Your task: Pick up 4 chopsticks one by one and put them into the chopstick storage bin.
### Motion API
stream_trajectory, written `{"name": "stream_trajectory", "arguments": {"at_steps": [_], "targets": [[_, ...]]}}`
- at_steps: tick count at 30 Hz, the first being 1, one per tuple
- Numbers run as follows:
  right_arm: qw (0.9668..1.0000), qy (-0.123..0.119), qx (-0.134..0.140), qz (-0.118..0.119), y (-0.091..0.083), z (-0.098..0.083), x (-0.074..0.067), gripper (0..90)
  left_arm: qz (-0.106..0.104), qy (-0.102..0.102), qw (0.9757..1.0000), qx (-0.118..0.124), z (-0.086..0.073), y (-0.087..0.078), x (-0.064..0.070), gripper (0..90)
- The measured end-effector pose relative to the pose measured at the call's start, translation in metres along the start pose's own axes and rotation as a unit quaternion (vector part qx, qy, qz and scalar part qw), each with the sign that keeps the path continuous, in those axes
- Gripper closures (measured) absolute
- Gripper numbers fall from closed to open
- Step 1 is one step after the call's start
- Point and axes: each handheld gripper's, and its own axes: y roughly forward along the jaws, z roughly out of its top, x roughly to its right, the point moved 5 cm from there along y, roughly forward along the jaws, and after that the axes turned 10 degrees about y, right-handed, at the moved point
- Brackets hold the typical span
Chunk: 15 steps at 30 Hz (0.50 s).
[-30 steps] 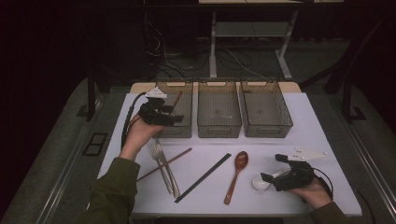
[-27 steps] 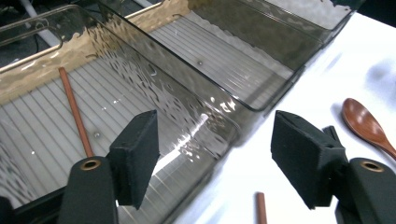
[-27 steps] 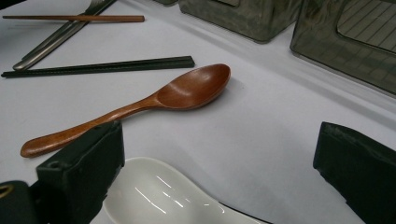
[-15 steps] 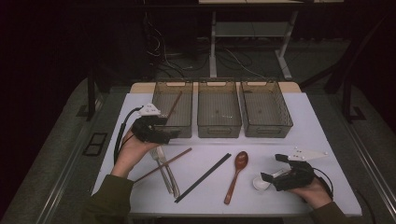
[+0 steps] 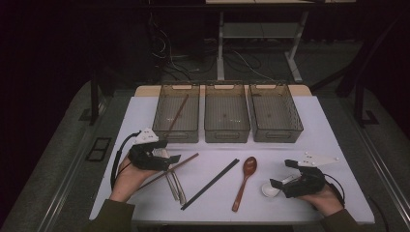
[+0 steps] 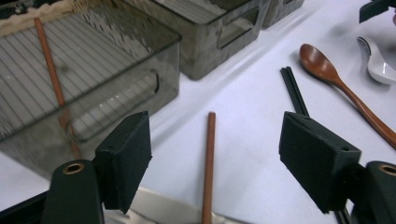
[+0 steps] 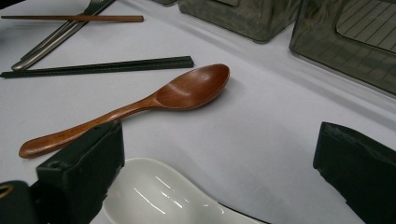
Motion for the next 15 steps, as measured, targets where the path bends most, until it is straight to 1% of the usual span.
{"name": "stream_trajectory", "arguments": {"at_steps": [2,6,8,11,15], "targets": [[1.0000,0.000,0.000,0.000,0.000,0.000,0.000,1.8,0.004,0.003,1.0000,0.001,-0.006,-0.002,0.002,27.7],[1.0000,-0.001,-0.001,-0.001,0.000,0.000,0.000,1.8,-0.001,0.006,1.0000,0.000,-0.018,-0.002,0.005,38.0],[1.0000,-0.003,-0.001,-0.001,0.000,0.000,0.000,1.8,-0.009,0.009,0.9999,-0.008,-0.024,0.000,0.006,42.8],[1.0000,-0.004,-0.002,-0.002,0.000,0.000,0.000,1.8,-0.010,0.024,0.9991,-0.033,-0.030,0.004,0.006,49.6],[1.0000,-0.006,-0.002,0.000,0.001,0.000,0.000,1.8,-0.017,0.026,0.9982,-0.052,-0.036,0.009,0.006,58.5]]}}
